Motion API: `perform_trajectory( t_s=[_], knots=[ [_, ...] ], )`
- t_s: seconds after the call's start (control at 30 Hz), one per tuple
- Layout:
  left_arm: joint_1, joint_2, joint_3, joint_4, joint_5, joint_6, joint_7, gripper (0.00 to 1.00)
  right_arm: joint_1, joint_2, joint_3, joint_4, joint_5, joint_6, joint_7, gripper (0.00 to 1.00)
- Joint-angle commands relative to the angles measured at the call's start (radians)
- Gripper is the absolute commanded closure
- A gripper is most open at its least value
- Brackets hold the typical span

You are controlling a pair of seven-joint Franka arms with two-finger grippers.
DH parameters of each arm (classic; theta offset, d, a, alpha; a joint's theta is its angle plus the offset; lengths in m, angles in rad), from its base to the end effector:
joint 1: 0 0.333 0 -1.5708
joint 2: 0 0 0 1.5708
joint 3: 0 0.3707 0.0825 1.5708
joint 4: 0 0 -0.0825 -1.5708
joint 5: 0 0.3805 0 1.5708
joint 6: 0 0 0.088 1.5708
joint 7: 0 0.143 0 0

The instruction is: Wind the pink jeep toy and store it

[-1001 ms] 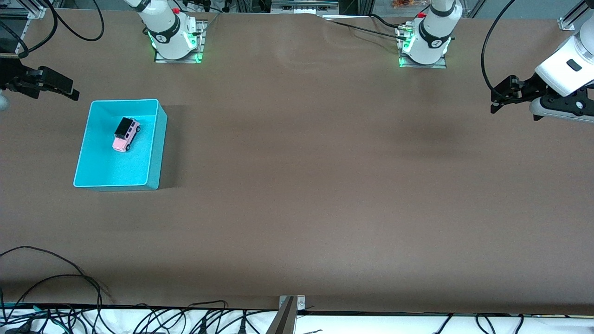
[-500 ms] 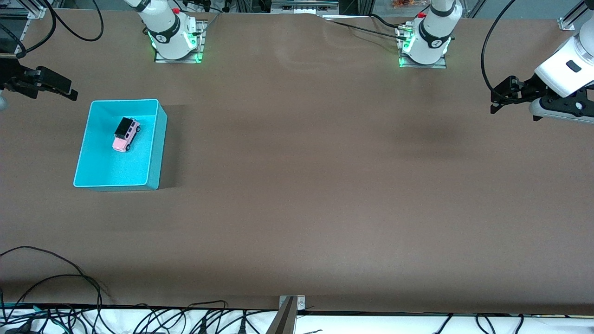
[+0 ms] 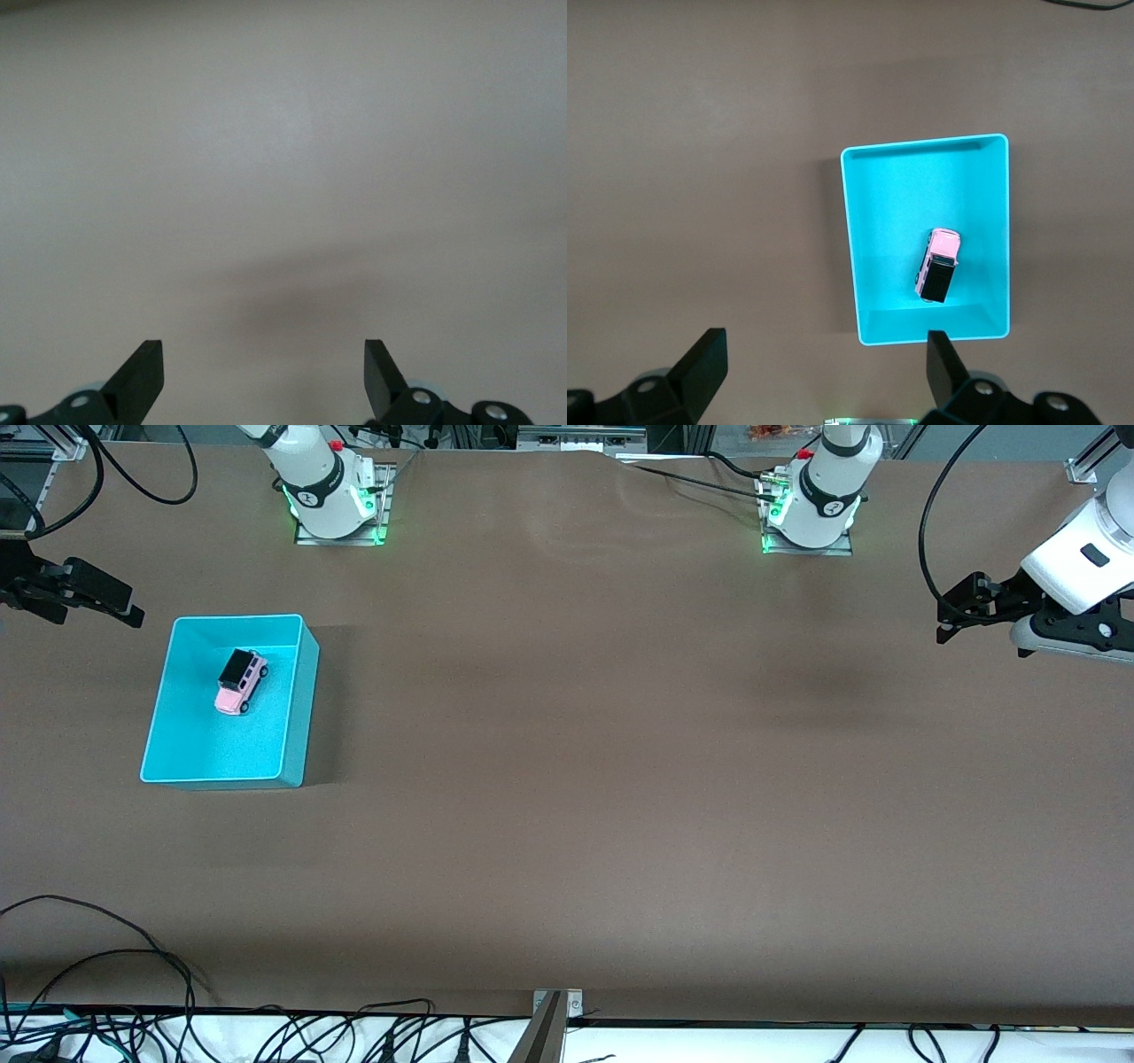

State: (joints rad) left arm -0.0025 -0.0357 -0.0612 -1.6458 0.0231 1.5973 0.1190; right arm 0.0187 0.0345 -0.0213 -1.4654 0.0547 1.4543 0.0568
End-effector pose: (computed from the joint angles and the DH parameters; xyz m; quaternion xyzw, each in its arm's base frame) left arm 0.5379 -0.0317 0.6298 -0.9957 0.0916 0.0068 0.0125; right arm 0.5503 0.0071 0.6632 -0.9990 0.0271 0.0235 0.0262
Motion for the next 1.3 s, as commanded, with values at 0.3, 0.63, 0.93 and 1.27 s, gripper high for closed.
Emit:
perform_trajectory(
  t_s=[0.3,0.63,0.93,1.27],
  knots=[
    [0.001,0.014,0.0,0.035,0.006,-0.025,-0.005,0.0,-0.005,0.019,0.003,0.031,0.008,-0.006,-0.037,0.0],
    [0.001,0.014,0.0,0.035,0.006,-0.025,-0.007,0.0,-0.016,0.021,-0.008,0.031,0.004,-0.005,-0.035,0.0],
    [0.001,0.016,0.0,0.035,0.006,-0.025,-0.007,0.0,-0.014,0.021,-0.008,0.03,0.004,-0.006,-0.035,0.0],
    [-0.001,0.014,0.0,0.035,0.005,-0.025,-0.007,0.0,-0.016,0.021,-0.008,0.03,0.004,-0.006,-0.035,0.0]
  ],
)
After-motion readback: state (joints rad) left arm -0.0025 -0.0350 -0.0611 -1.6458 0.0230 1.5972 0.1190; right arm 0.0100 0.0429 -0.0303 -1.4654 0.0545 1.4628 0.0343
